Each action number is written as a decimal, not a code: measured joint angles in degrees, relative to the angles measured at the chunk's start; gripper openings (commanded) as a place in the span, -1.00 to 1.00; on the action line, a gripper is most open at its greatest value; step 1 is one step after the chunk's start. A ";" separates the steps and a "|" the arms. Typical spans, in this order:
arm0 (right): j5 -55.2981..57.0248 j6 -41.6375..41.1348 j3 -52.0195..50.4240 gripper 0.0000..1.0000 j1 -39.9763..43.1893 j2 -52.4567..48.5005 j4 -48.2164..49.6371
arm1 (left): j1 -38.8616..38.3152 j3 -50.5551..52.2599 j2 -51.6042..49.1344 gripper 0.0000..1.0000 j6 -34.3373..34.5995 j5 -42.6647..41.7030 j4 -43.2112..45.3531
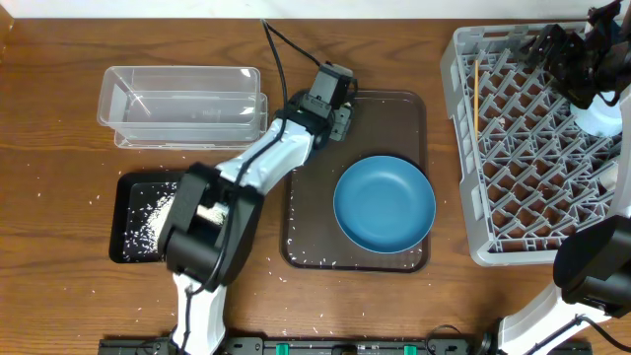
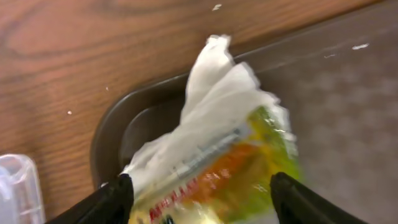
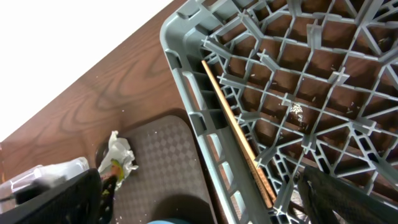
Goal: Sort waste into correct bins and load items into the dishwasher rack
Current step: 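Grasp the wrapped snack packet on the brown tray with the left gripper, then carry the snack packet left and drop it into the clear bin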
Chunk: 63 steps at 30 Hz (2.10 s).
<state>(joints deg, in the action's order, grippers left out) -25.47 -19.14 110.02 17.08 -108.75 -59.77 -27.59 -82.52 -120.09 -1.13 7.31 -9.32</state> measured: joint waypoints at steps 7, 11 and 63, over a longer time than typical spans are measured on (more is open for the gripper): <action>0.00 0.00 0.00 0.99 0.00 0.00 0.00 | 2.54 -0.02 -2.49 0.03 -1.01 0.31 2.27; 0.00 0.00 0.00 0.98 0.00 0.00 -0.02 | 3.17 -0.02 -2.49 -0.37 -1.70 0.61 0.85; 0.00 0.00 0.00 0.98 0.00 0.00 0.00 | 23.63 -0.04 22.64 -0.87 35.52 3.82 -18.78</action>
<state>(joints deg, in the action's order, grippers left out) -25.47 -19.14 110.02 17.08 -108.75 -59.77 -3.97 -82.56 -97.45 34.39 11.14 -28.10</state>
